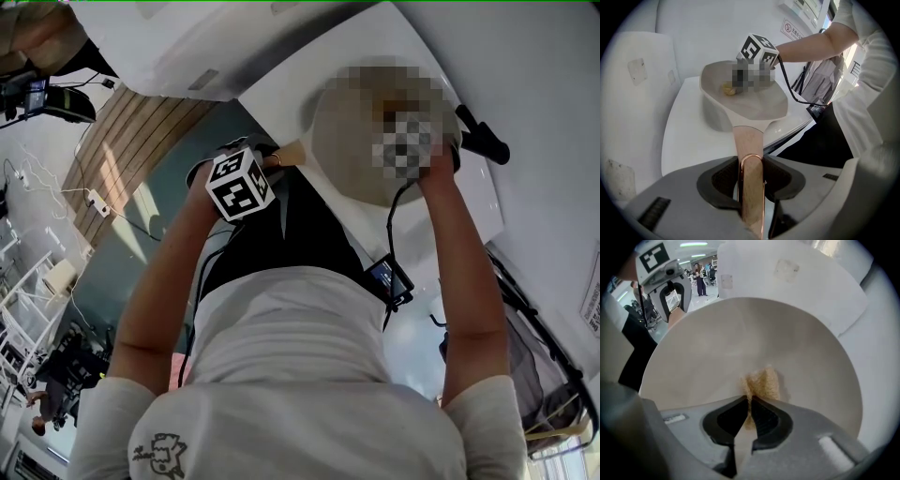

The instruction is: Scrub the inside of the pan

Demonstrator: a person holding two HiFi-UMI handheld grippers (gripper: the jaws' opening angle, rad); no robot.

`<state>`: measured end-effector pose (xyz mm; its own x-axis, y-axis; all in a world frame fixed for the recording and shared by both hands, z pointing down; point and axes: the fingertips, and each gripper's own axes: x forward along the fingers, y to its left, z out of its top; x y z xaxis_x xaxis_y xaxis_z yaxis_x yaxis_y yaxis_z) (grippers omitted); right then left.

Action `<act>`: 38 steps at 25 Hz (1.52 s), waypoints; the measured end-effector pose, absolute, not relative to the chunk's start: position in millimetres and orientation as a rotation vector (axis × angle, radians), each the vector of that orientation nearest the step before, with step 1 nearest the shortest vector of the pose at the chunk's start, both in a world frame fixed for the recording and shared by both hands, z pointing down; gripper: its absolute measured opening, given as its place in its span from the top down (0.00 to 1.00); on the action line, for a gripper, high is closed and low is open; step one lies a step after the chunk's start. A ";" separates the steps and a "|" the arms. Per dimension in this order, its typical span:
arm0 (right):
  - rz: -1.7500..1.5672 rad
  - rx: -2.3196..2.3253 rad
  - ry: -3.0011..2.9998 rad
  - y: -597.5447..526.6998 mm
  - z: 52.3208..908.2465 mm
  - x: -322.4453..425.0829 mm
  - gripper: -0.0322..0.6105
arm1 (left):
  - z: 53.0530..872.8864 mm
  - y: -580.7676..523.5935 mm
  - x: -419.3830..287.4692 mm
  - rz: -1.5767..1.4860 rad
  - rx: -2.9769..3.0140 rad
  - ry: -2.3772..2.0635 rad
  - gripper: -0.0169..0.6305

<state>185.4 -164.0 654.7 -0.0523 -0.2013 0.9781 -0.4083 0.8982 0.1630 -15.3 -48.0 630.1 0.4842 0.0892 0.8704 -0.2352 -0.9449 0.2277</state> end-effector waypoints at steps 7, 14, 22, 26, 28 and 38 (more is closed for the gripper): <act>0.208 0.417 -1.735 -133.2 664.6 152.0 0.91 | 632.9 -46.9 -15.8 1.440 2.418 -0.135 0.73; 0.361 0.329 -1.759 -86.9 675.6 130.2 0.91 | 632.2 -47.3 -13.5 1.463 2.439 -0.173 0.73; 0.421 0.292 -1.716 -63.9 679.7 126.6 0.91 | 628.4 -48.7 -13.7 1.479 2.495 -0.273 0.73; 0.422 0.373 -1.713 -63.8 670.5 131.6 0.91 | 624.9 -50.3 -16.4 1.474 2.531 -0.308 0.73; 0.418 0.429 -1.717 -65.1 663.2 135.1 0.91 | 621.0 -53.1 -19.2 1.453 2.554 -0.333 0.72; 0.423 0.769 -1.777 -63.2 572.1 124.4 0.91 | 565.5 -55.5 -34.5 1.370 2.673 -0.334 0.72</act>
